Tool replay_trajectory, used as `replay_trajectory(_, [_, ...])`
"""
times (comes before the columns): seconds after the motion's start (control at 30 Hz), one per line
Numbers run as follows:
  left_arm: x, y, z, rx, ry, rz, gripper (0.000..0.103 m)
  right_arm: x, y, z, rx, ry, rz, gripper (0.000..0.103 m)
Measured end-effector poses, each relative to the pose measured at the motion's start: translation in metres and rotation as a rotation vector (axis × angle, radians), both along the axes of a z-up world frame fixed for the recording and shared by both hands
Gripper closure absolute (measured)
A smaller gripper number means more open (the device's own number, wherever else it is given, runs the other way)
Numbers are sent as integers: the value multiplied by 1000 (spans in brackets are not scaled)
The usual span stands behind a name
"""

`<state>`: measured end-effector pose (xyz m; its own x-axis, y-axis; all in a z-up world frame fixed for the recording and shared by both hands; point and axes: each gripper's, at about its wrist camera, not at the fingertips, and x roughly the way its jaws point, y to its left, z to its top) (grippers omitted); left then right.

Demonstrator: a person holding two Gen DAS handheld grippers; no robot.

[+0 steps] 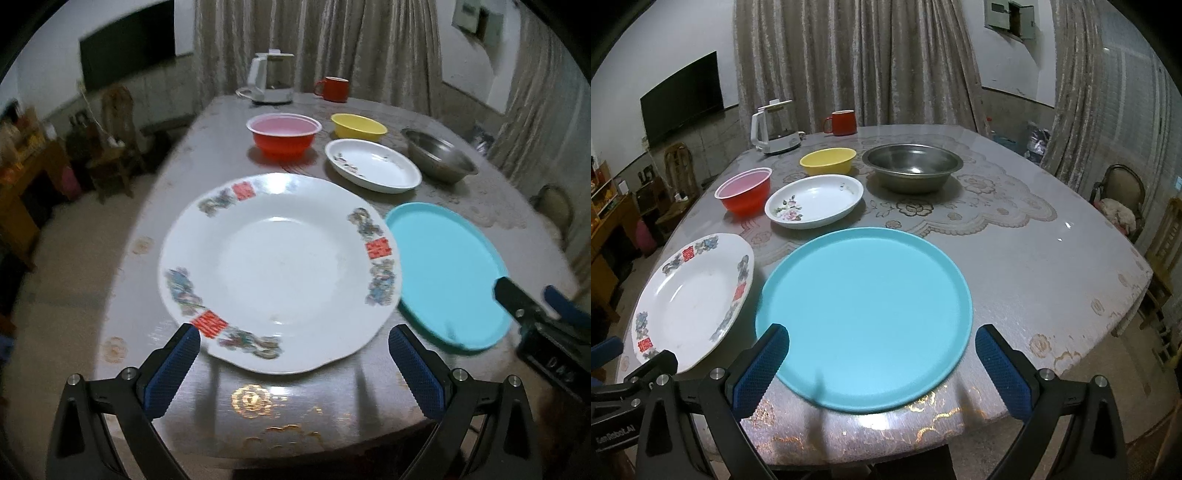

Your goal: Organize plates and bowls

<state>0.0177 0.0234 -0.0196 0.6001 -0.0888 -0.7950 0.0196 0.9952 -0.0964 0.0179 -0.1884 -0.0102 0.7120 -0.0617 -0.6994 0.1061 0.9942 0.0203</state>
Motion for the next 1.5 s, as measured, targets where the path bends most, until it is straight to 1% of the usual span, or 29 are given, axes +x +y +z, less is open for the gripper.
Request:
replay_trajectory(0.03, [2, 6, -1, -50, 8, -6, 0, 1, 1, 1, 3, -7, 18, 0])
replay_trajectory(0.13, [5, 17, -2, -166, 16, -16, 0, 3, 7, 4, -3, -42, 75, 0])
replay_trajectory(0.2, [7, 27, -1, -226, 17, -5, 0, 3, 13, 7, -12, -83, 131, 0])
replay_trajectory(0.27, [11, 36, 0, -269, 17, 11, 0, 5, 17, 8, 16, -119, 205, 0])
replay_trajectory(0.43, [16, 60, -1, -342, 6, 62, 0, 17, 26, 3, 26, -106, 274, 0])
replay_trajectory(0.53, [16, 74, -2, -362, -11, 108, 0, 29, 32, -1, 35, -82, 314, 0])
replay_trajectory(0.63, [14, 89, -3, -389, -46, 143, 0, 41, 40, -2, 32, -87, 342, 1])
replay_trajectory(0.7, [14, 97, -5, -399, -65, 156, 0, 45, 44, -2, 39, -93, 362, 6])
replay_trajectory(0.8, [18, 105, -9, -407, -70, 163, 1, 61, 51, -4, 55, -68, 401, 10])
replay_trajectory(0.9, [21, 111, -14, -425, -82, 151, 3, 77, 56, -9, 111, -31, 448, 18])
replay_trajectory(0.93, [21, 112, -15, -429, -84, 151, 5, 83, 57, -12, 147, -24, 476, 19])
replay_trajectory(1.0, [23, 114, -19, -447, -84, 142, 5, 96, 61, -16, 211, 13, 509, 23])
replay_trajectory(1.07, [23, 115, -21, -471, -90, 133, 5, 105, 65, -21, 258, 34, 535, 24])
replay_trajectory(1.1, [23, 114, -21, -478, -92, 128, 5, 108, 68, -22, 265, 40, 540, 25])
replay_trajectory(1.13, [24, 113, -21, -483, -95, 120, 5, 113, 72, -25, 270, 46, 554, 27])
replay_trajectory(1.2, [25, 112, -22, -479, -104, 112, 5, 119, 81, -27, 247, 48, 569, 37])
replay_trajectory(1.23, [25, 112, -22, -481, -113, 102, 6, 121, 84, -29, 241, 49, 577, 39])
replay_trajectory(1.3, [25, 109, -20, -469, -128, 73, 6, 127, 89, -32, 242, 72, 591, 47])
replay_trajectory(1.33, [26, 107, -20, -469, -132, 62, 8, 130, 91, -35, 256, 89, 598, 48])
replay_trajectory(1.4, [26, 107, -21, -463, -137, 53, 9, 134, 92, -39, 263, 108, 592, 52])
replay_trajectory(1.47, [27, 107, -24, -451, -122, 49, 16, 139, 93, -43, 270, 123, 591, 53])
replay_trajectory(1.5, [28, 107, -27, -454, -112, 46, 22, 141, 93, -45, 272, 132, 595, 54])
